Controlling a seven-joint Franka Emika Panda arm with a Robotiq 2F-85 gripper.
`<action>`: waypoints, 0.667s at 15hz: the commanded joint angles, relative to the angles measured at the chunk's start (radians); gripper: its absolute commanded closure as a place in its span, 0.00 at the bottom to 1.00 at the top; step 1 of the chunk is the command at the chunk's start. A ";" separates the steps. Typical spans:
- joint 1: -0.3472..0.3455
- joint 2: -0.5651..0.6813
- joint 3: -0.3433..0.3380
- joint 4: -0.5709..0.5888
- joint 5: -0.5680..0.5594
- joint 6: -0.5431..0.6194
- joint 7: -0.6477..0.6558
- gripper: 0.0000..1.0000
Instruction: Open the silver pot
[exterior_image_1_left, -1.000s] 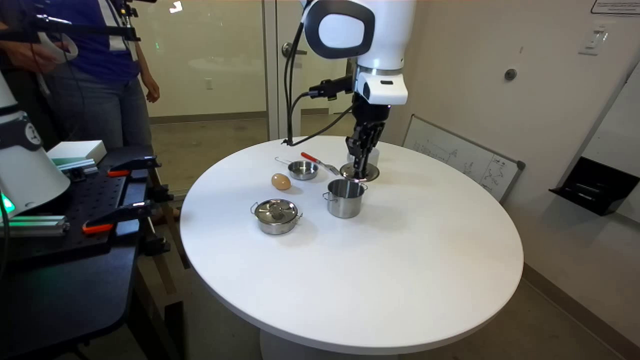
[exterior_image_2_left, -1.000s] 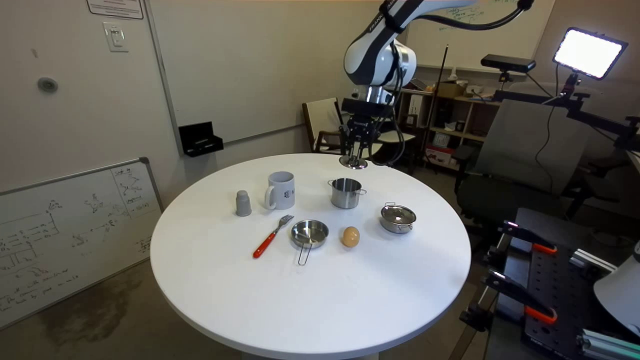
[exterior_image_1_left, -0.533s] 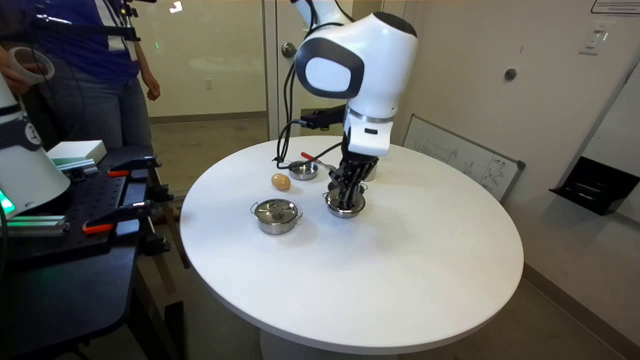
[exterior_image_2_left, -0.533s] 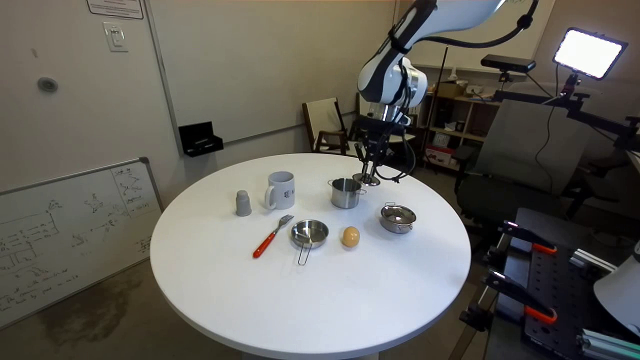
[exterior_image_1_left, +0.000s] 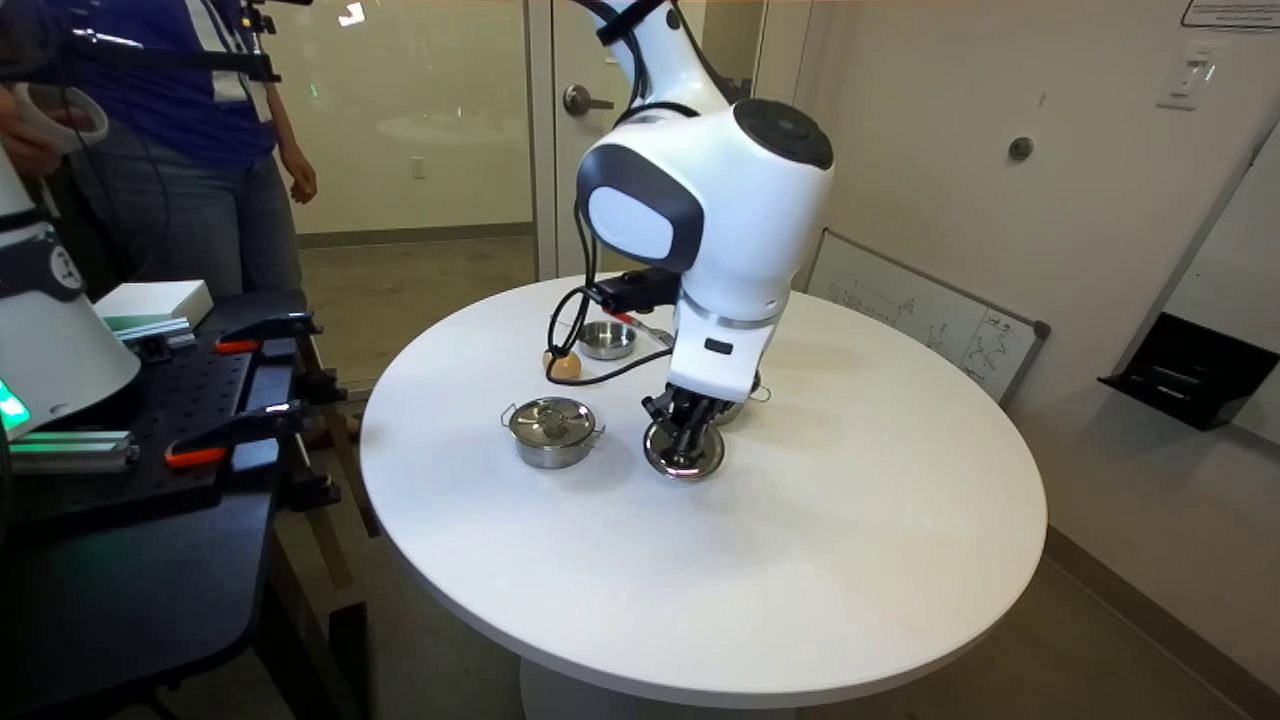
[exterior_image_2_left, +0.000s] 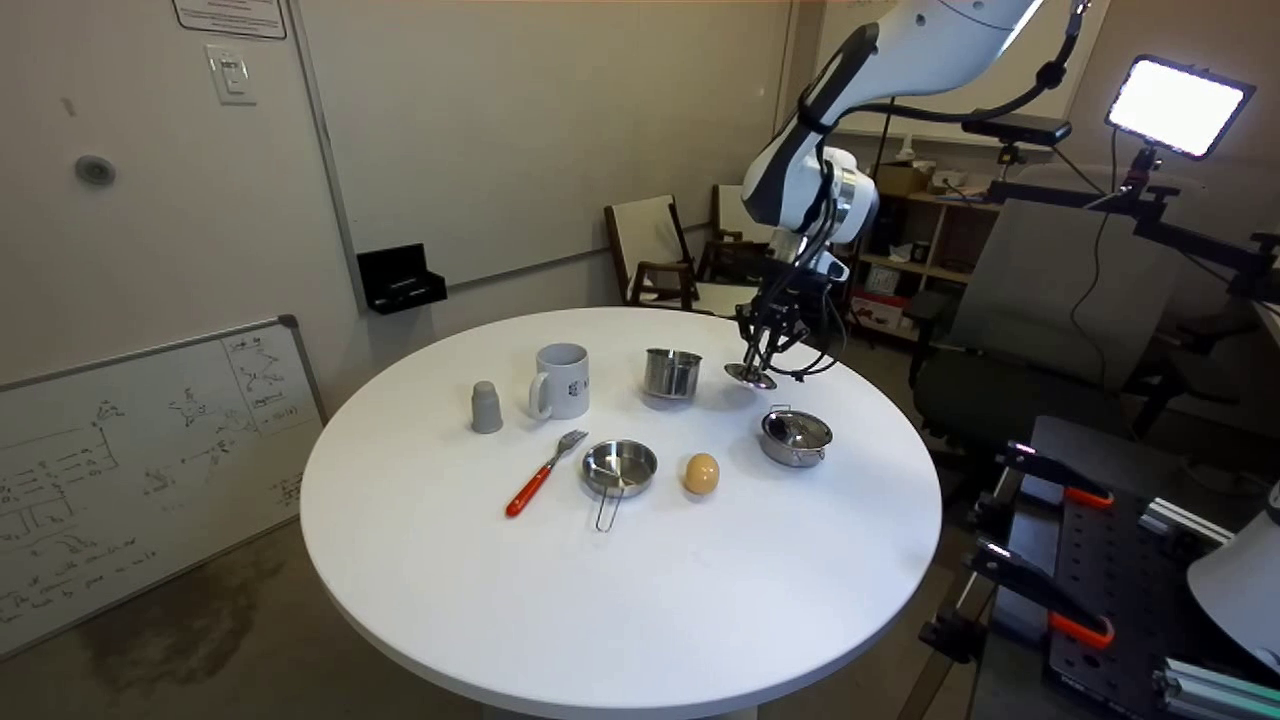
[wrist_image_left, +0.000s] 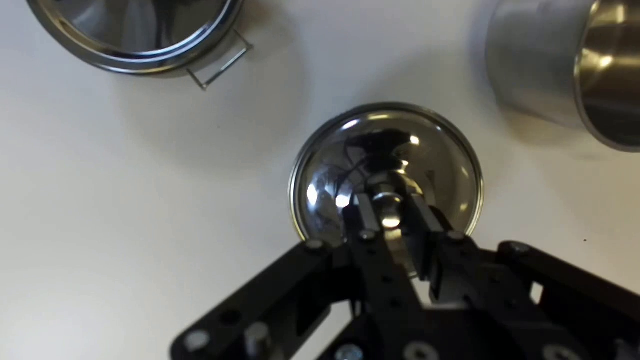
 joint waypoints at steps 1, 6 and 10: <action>0.004 -0.004 0.005 -0.008 0.049 0.032 -0.037 0.95; 0.165 0.022 -0.141 0.004 -0.137 0.051 0.168 0.95; 0.258 0.073 -0.213 0.048 -0.305 0.022 0.338 0.95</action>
